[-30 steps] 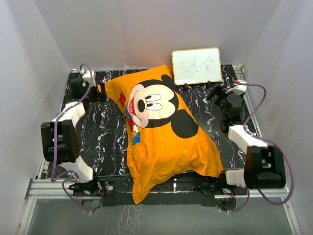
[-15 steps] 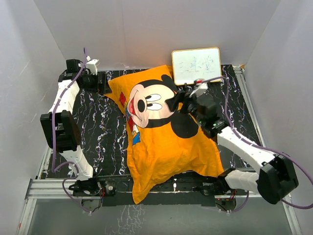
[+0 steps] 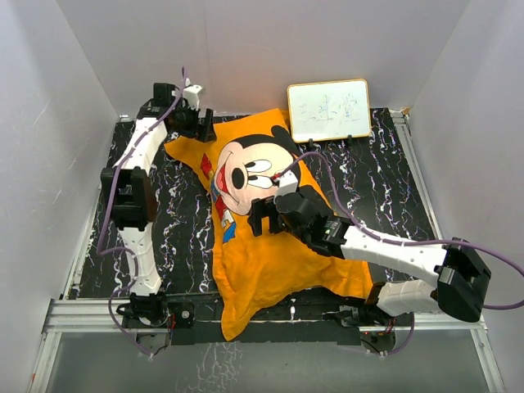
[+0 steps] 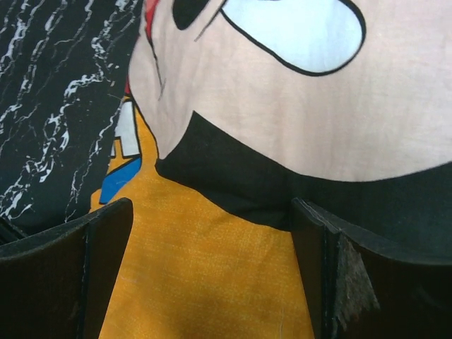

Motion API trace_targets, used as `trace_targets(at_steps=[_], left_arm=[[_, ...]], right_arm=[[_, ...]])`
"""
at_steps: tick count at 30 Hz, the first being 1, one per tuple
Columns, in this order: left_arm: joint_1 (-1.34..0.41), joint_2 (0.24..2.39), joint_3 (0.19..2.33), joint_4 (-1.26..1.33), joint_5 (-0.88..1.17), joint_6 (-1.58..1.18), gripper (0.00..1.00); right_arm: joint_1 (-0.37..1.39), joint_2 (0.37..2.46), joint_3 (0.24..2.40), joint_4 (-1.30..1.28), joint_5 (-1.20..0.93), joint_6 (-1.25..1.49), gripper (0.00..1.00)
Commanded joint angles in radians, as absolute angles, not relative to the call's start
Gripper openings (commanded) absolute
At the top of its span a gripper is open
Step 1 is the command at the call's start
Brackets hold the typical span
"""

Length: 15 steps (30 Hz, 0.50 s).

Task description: Remove the pillowcase from the pillow

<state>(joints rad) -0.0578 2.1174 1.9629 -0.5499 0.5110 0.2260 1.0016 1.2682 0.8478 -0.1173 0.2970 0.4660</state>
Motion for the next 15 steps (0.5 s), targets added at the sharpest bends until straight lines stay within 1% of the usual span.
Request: trace_targets(at_steps=[1,5,10,11,12,15], left_arm=[[-0.078,2.199,2.084,-0.52,0.442,0.199,0.97],[-0.09,2.271,2.102,-0.468,0.393,0.207,0.97],[-0.091,2.34,2.105,-0.514,0.439,0.215,0.96],[-0.09,2.34,2.09,-0.529,0.462,0.221,0.9],[-0.09,2.335,2.072,-0.551,0.483,0.235,0.77],[-0.086,2.293,1.997,-0.616,0.517,0.273,0.43]], right_arm=[[1.002,1.237,0.828,-0.292,0.385,0.552,0.96],[0.999,1.231,0.814,-0.366,0.393,0.577,0.96],[0.951,1.217,0.783,-0.415,0.384,0.638,0.96],[0.929,1.211,0.777,-0.419,0.374,0.639,0.96],[0.901,1.209,0.771,-0.419,0.358,0.634,0.96],[0.807,1.212,0.764,-0.42,0.302,0.597,0.96]])
